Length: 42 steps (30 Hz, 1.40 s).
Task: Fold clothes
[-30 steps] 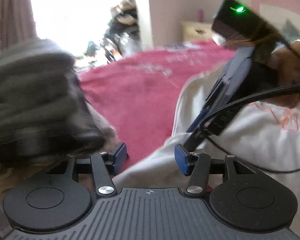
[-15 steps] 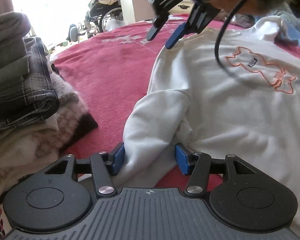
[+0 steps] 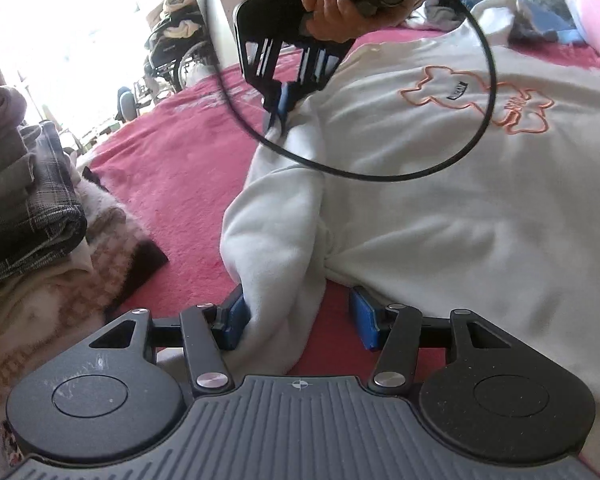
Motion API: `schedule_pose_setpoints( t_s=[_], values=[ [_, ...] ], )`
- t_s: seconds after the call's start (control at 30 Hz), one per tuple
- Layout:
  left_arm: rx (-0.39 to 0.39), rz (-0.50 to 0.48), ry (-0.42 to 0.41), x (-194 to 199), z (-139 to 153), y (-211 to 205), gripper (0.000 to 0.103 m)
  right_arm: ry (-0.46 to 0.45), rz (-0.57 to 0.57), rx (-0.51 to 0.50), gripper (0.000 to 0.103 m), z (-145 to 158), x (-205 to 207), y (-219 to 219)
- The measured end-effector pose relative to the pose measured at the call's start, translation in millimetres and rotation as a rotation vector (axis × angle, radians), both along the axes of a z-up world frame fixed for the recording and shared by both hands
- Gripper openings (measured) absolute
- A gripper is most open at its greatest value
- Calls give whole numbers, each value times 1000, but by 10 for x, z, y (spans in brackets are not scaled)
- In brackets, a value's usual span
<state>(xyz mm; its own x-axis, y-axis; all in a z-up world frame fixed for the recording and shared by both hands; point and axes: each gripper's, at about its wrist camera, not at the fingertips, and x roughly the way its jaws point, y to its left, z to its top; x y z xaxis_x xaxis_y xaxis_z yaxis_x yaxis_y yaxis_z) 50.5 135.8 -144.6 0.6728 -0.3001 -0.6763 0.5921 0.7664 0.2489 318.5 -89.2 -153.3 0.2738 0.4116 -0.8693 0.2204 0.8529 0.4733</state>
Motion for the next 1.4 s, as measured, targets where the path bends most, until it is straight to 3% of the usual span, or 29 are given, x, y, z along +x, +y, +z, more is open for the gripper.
schedule_pose_setpoints(
  t_s=[0.2, 0.4, 0.63, 0.73, 0.83, 0.97, 1.1, 1.27, 1.4],
  values=[
    [26, -13, -26, -52, 16, -23, 54, -182, -27, 125, 5, 314, -27, -106],
    [108, 60, -64, 15, 35, 14, 54, -204, -88, 204, 5, 233, 31, -230],
    [84, 138, -15, 208, 81, 185, 55, -189, -107, 223, 8, -69, 120, -283],
    [63, 160, 17, 287, 76, 192, 56, -112, -111, 196, 18, -214, 210, -257],
    [77, 157, 4, 272, 80, 158, 56, -53, -140, 242, 46, -159, 198, -280],
    [99, 153, -31, 215, 51, 105, 53, -104, 16, 165, 49, 206, 177, -35],
    [145, 125, -79, 84, 46, 59, 42, -67, 180, 143, 49, 383, 243, 446],
    [265, 42, -171, -136, -24, -77, 41, 110, 289, 20, 49, 170, 228, 872],
    [294, 4, -202, -238, -67, -137, 40, 162, 325, -56, 49, 32, 173, 993]
  ],
)
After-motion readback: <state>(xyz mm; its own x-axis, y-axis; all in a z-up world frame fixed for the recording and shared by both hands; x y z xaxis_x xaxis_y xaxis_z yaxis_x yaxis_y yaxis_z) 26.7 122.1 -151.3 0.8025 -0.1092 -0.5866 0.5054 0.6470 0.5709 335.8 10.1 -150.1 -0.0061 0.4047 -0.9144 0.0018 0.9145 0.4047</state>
